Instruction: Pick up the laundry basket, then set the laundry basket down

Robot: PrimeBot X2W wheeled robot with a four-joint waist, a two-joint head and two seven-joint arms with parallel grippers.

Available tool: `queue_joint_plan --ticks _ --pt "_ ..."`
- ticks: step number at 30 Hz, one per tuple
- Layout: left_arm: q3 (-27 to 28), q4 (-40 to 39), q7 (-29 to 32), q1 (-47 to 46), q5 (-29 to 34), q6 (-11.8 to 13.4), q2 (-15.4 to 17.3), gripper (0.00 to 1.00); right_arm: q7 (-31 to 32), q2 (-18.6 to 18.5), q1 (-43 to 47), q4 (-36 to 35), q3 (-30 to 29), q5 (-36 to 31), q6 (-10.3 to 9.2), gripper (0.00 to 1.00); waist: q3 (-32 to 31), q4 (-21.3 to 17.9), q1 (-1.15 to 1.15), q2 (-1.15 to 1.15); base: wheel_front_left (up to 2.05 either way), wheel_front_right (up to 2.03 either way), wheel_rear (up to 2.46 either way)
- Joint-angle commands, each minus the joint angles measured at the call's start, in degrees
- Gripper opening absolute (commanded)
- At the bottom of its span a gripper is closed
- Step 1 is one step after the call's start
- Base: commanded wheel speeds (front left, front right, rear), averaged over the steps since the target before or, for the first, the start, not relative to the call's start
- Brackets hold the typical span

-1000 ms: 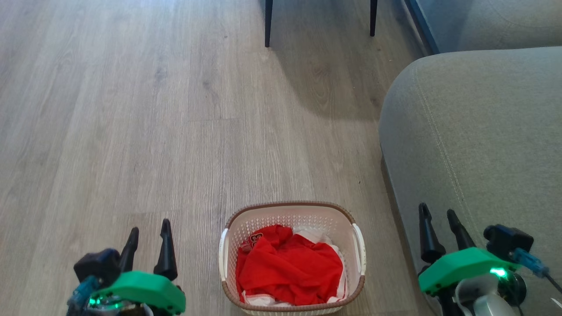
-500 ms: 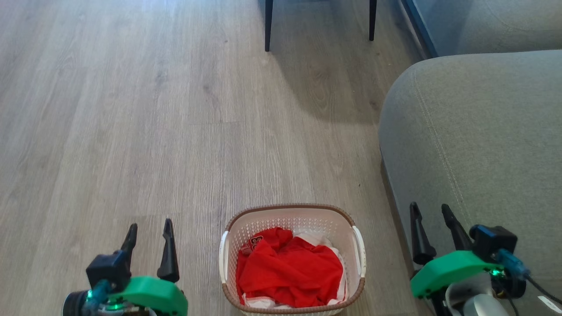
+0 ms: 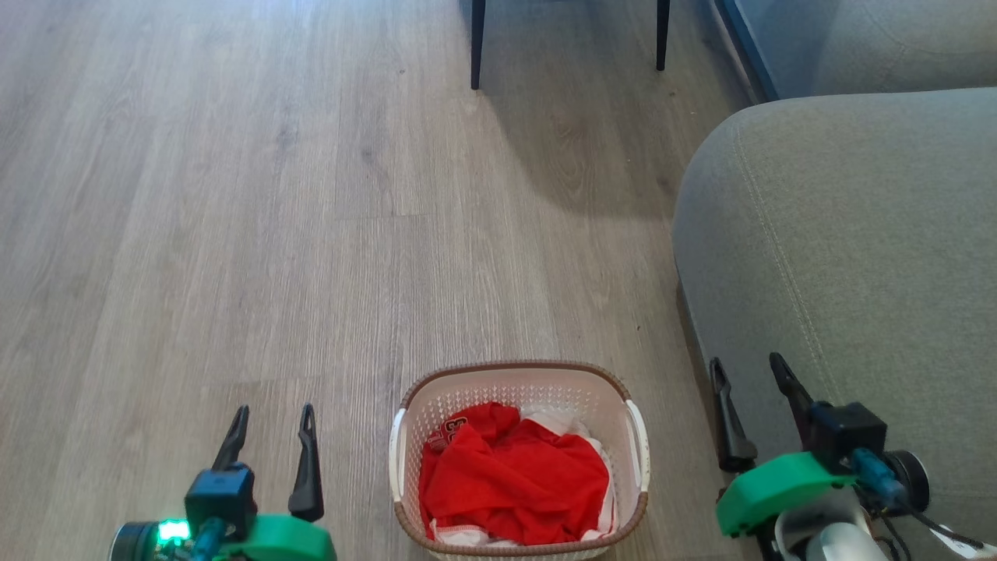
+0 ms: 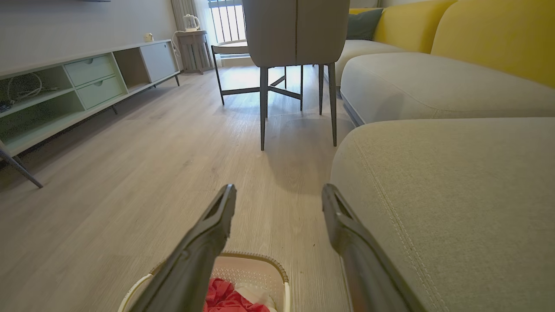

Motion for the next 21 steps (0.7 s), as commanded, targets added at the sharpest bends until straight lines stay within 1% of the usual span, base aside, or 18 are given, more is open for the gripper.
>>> queue_joint_plan --ticks 1,21 --pt "1.76 -1.96 -1.13 -1.83 2.05 0.03 -0.17 1.00 -1.15 -0.73 -1.37 -2.26 1.57 -1.92 -0.09 1.00 0.02 0.00 0.00 0.00 0.00 0.00 0.00" --pt "2.57 -1.51 -1.21 -1.77 3.21 -0.88 -1.00 1.00 -1.23 -0.73 -1.41 -1.99 1.40 -2.15 -0.09 1.00 0.56 -0.24 0.00 0.00 0.00 0.00 0.00"
